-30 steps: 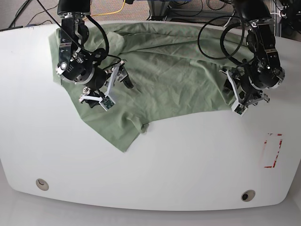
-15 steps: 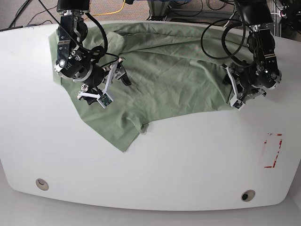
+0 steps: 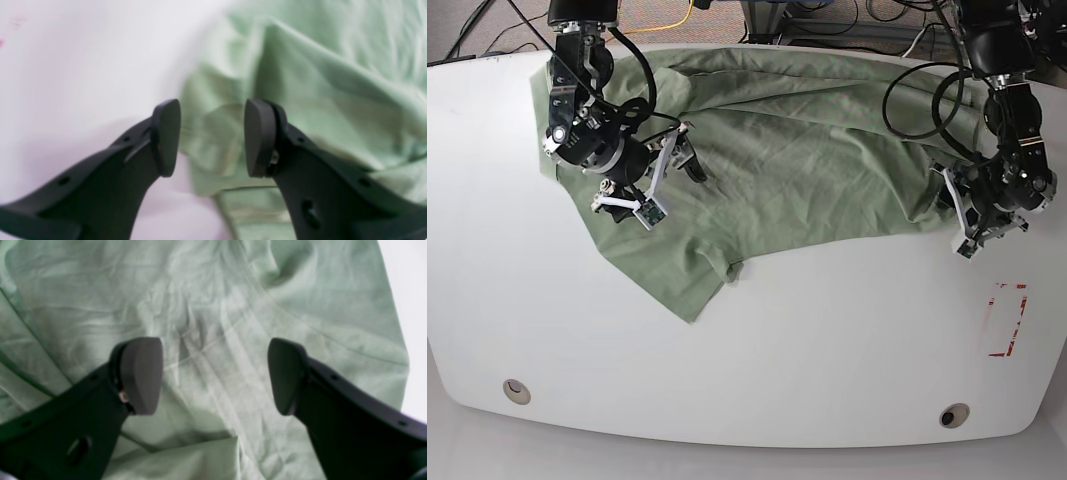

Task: Layout the t-shirt on the table in an organized manner, then fold the t-shirt properly
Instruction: 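Move both open grippers inward over the polo's body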

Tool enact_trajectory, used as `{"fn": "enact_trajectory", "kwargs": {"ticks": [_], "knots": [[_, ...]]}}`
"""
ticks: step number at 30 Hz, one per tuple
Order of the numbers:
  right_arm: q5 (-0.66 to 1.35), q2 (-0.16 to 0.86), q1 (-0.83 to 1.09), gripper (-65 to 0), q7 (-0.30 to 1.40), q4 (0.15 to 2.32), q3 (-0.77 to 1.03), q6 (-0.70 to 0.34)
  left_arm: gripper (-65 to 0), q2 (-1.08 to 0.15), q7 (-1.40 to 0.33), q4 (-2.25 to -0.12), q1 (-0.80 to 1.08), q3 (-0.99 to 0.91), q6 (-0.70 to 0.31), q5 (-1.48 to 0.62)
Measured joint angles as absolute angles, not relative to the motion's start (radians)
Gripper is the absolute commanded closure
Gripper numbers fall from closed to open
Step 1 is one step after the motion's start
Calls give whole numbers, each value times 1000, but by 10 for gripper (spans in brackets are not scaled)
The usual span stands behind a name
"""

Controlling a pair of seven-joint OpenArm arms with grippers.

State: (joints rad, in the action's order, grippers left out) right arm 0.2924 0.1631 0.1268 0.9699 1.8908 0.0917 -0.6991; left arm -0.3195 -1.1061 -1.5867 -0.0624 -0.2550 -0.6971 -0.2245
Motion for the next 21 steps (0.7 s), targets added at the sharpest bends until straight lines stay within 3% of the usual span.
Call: {"fn": "enact_trajectory", "kwargs": {"ticks": [11,21], "knots": [[294,163,127,-460,970,1891,92,-698,-287,-387,-1058,-1372,-217,-245,-697,-223],[294,164,126,-460,970,1891,93,-699,-287,-362,-1227,-1630,-212,-250,-696,-259]]}}
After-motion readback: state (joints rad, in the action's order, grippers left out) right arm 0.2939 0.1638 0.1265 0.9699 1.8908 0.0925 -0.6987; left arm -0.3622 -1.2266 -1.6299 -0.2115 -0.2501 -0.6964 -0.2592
